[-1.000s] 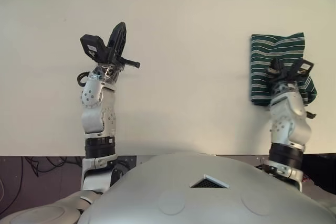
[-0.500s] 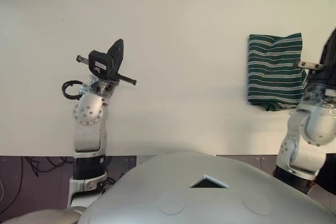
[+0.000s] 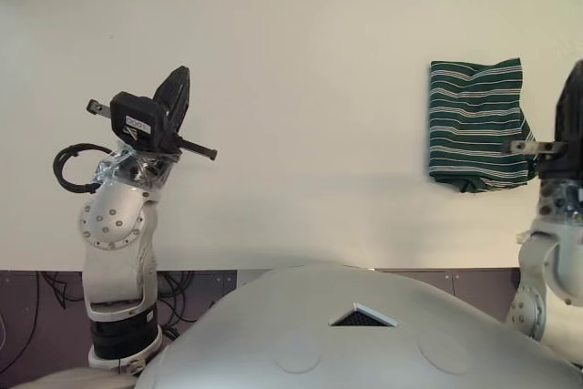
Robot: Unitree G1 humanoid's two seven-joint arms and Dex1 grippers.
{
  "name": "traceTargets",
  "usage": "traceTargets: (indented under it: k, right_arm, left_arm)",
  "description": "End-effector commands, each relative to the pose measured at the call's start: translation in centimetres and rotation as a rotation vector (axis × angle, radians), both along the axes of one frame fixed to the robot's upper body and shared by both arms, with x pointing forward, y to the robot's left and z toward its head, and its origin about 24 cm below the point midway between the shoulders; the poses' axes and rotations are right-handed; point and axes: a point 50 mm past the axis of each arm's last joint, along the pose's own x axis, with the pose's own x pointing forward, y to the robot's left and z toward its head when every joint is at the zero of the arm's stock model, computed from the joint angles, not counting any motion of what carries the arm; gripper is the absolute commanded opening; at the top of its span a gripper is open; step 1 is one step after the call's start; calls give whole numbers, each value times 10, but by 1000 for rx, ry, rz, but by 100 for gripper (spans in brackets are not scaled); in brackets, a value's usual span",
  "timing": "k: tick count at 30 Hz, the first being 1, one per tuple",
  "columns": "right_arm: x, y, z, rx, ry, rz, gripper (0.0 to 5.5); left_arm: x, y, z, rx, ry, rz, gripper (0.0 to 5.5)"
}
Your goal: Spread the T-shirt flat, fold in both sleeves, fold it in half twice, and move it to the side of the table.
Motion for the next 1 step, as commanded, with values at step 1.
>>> traceTargets:
  k: [1]
  right_arm:
    - [0, 23, -10, -43, 66, 97, 1]
  left_arm:
    - [21, 8, 9, -26, -58, 4, 0]
